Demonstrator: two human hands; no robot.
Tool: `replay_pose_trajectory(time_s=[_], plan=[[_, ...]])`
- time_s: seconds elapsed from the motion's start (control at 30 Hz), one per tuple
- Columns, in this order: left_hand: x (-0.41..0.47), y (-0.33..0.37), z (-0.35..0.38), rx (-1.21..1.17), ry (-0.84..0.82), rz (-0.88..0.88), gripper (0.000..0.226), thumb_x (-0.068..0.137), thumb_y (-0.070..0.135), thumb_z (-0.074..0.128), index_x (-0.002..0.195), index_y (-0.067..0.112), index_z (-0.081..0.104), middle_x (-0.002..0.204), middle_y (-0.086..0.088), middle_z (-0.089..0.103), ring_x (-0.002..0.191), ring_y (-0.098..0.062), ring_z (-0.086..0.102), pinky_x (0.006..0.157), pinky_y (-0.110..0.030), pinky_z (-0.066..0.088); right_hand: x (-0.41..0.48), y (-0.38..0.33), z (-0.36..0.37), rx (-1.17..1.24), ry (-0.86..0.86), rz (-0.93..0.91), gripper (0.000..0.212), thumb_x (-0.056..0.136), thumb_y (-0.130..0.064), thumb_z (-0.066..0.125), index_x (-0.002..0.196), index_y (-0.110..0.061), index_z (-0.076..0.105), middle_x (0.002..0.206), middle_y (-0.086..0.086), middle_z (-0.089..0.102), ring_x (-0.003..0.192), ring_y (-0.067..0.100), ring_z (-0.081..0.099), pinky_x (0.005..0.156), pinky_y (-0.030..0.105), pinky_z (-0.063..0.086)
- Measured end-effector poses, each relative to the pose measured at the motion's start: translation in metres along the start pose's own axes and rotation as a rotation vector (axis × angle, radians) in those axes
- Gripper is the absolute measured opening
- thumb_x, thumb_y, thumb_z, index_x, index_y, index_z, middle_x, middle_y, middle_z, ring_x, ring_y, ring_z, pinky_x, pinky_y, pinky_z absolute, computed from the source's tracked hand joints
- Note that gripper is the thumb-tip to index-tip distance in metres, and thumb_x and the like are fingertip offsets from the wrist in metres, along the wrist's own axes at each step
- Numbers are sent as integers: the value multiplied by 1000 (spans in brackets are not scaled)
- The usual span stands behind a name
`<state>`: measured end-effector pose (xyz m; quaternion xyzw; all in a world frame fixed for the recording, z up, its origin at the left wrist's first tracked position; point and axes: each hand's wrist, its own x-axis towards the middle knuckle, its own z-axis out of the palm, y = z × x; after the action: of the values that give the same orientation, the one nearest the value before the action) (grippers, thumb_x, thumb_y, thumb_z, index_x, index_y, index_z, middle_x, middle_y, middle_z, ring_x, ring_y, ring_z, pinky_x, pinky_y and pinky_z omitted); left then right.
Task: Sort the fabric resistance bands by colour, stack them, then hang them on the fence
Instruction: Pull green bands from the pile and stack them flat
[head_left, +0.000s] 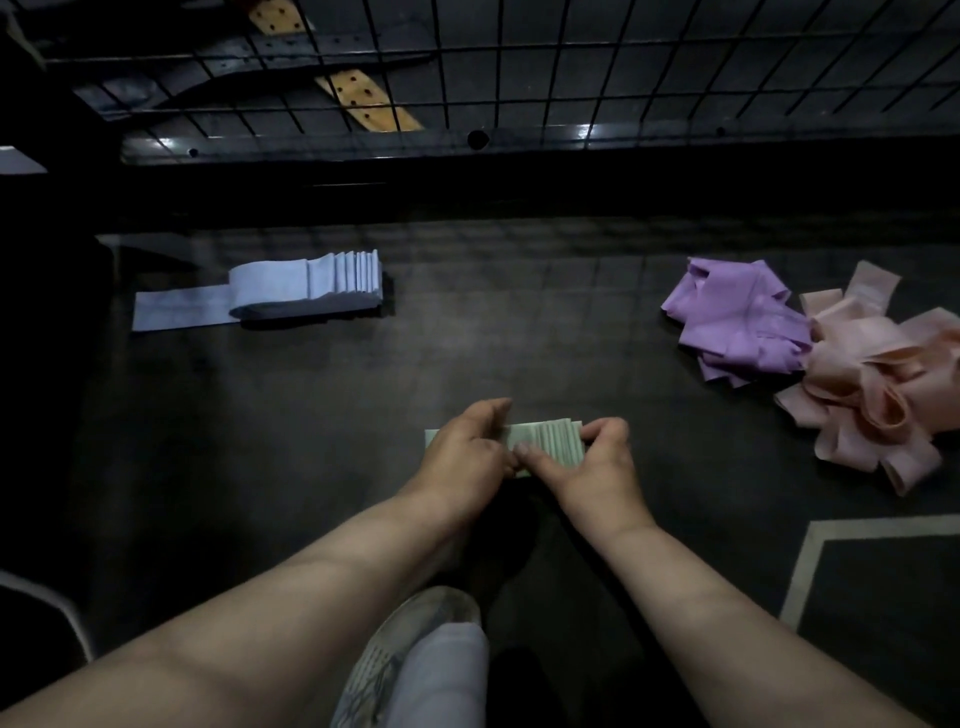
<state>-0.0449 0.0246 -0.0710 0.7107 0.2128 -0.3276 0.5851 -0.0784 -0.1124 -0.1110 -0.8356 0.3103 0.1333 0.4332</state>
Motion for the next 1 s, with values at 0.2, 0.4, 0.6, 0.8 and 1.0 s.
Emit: replay_pose_trajectory(time_s=[0.2, 0.4, 0.6, 0.8, 1.0], plan=[[15, -4, -56, 175, 264, 228, 41, 73, 1, 54, 102, 28, 64, 110, -3, 65, 87, -20, 60, 77, -27, 49, 9, -6, -7, -16, -70, 39, 65, 68, -40, 87, 104, -15, 38, 106, 6, 56, 97, 22, 59, 84, 30, 48], [27, -19, -89, 488, -260, 83, 35, 88, 5, 67, 99, 39, 63, 89, 3, 61, 69, -6, 54, 67, -21, 48, 18, 3, -10, 105, -153, 71, 75, 65, -36, 91, 117, -18, 39, 114, 3, 56, 102, 19, 62, 94, 31, 50], [30, -10, -96, 727, -332, 268, 36, 82, 16, 78, 97, 42, 58, 103, 7, 54, 86, -14, 62, 81, -22, 54, 18, 13, -17, -10, -275, -67, 82, 66, -40, 89, 135, -18, 49, 125, 2, 47, 110, 13, 55, 103, 26, 43], [10, -25, -98, 1019, -399, 566, 37, 76, 38, 71, 106, 41, 49, 128, 17, 41, 104, -10, 59, 85, -28, 52, 12, 23, -28, -78, -365, -292, 65, 57, -25, 94, 103, -34, 49, 121, -7, 44, 107, 7, 51, 94, 12, 40], [-12, -56, -91, 1225, -252, 819, 43, 73, 46, 66, 112, 33, 53, 131, 2, 49, 95, -20, 64, 73, -25, 53, 0, 39, -24, -111, -419, -371, 93, 61, -31, 90, 137, -36, 37, 112, -15, 52, 110, 4, 52, 101, 18, 40]])
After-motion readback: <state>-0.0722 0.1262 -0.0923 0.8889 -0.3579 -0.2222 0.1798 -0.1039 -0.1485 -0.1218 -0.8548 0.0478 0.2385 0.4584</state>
